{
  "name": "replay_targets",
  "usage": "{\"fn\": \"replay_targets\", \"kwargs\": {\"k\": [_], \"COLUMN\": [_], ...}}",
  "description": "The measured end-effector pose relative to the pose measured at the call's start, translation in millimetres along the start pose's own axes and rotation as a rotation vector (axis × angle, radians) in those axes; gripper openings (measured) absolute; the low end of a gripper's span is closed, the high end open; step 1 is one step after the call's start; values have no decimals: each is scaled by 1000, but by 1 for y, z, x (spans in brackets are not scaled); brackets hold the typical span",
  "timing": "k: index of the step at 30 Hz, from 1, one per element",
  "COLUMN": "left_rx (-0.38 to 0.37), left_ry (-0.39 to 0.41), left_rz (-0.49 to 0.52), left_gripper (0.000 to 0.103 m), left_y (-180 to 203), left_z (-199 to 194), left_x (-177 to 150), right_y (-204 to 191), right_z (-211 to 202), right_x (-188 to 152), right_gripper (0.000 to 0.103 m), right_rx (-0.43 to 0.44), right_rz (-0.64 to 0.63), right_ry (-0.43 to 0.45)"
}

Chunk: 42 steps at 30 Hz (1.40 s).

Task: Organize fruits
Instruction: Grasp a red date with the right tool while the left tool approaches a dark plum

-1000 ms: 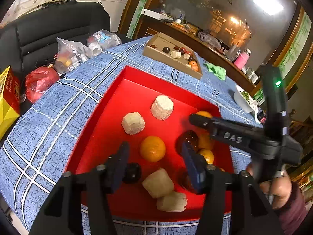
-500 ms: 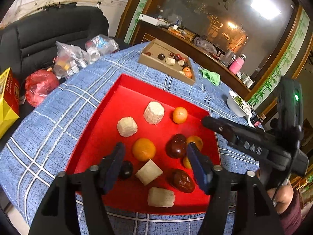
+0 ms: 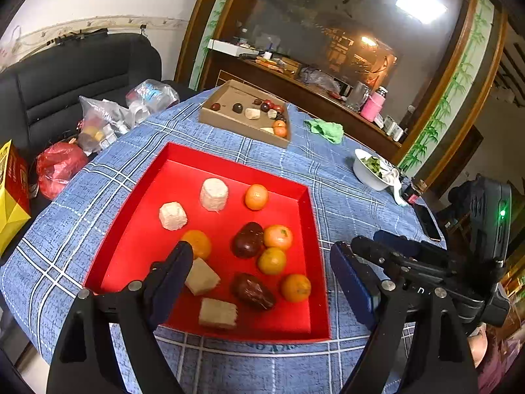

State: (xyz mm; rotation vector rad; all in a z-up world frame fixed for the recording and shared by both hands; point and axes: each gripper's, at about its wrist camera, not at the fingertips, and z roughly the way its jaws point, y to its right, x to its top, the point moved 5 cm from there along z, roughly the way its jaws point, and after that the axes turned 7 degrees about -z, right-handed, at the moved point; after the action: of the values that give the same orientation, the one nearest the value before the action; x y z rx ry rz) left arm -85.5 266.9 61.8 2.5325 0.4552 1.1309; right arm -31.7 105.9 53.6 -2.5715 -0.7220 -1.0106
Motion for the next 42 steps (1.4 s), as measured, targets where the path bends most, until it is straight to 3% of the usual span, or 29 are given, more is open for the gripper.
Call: {"fn": "replay_targets", "kwargs": {"k": [13, 24, 31, 38, 42], "left_rx": [-20, -32, -49, -73, -92], "left_ry": [13, -8, -38, -121, -162], "left_rz": [33, 86, 109, 148, 184], "left_gripper": [85, 85, 85, 85, 85], "left_y": [22, 48, 64, 91, 109], "left_z": [-22, -24, -14, 19, 32], "left_x": [-9, -21, -30, -47, -61], "right_y": [22, 54, 109, 192, 218], "right_z": [-33, -67, -92, -113, -108], "right_x": [-32, -69, -101, -139, -136], "right_gripper": [62, 68, 68, 68, 68], "right_rx": [-44, -140, -219, -281, -292], "right_rz": [45, 54, 151, 359, 388], "right_ry": [12, 26, 33, 16, 3]}}
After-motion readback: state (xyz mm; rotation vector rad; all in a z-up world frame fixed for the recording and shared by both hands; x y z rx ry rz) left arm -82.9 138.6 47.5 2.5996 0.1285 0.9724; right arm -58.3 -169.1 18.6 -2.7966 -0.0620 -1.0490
